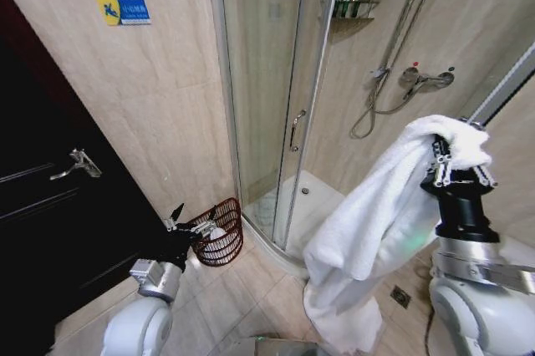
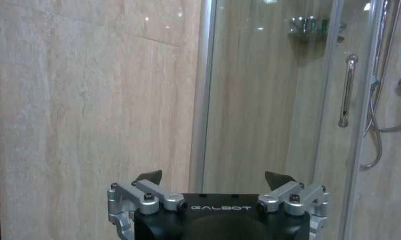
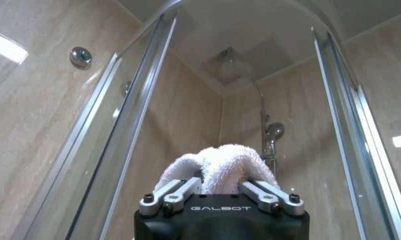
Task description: Discard the used towel into the hamper.
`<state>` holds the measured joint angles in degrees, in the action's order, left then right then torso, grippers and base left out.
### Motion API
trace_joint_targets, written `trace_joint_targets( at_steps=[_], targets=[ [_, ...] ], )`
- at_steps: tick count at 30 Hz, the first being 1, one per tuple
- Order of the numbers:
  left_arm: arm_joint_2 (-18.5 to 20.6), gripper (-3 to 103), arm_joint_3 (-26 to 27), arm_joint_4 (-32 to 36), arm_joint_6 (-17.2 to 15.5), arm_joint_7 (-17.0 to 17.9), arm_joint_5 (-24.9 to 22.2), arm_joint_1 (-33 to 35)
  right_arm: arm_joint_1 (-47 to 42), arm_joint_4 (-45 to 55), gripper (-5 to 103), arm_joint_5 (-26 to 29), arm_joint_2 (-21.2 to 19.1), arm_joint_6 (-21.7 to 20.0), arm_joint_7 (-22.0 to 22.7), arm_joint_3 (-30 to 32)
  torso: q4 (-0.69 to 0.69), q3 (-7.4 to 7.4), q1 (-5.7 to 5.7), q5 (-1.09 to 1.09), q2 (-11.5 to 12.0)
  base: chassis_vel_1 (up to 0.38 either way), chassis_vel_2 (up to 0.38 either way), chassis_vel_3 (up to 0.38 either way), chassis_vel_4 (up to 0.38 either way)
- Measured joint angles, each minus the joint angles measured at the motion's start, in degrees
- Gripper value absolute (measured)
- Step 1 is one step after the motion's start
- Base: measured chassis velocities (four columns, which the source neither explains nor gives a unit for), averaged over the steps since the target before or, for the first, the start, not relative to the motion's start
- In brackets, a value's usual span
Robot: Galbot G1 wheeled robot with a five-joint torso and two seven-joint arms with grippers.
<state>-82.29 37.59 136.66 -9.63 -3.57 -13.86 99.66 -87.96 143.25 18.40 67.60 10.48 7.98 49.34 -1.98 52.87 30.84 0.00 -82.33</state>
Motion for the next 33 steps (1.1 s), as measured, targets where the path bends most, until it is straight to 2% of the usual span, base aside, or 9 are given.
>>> trace_joint_targets(
  at_steps=[33],
  targets=[
    [0.0, 100, 0.0, 0.0, 0.0, 0.0, 0.0, 0.0, -0.54, -0.01, 9, -0.12, 0.38, 0.75, -0.25, 0.07, 0.0, 0.0, 0.0, 0.01, 0.0, 0.094, -0.099, -0.098, 0.096]
  ],
)
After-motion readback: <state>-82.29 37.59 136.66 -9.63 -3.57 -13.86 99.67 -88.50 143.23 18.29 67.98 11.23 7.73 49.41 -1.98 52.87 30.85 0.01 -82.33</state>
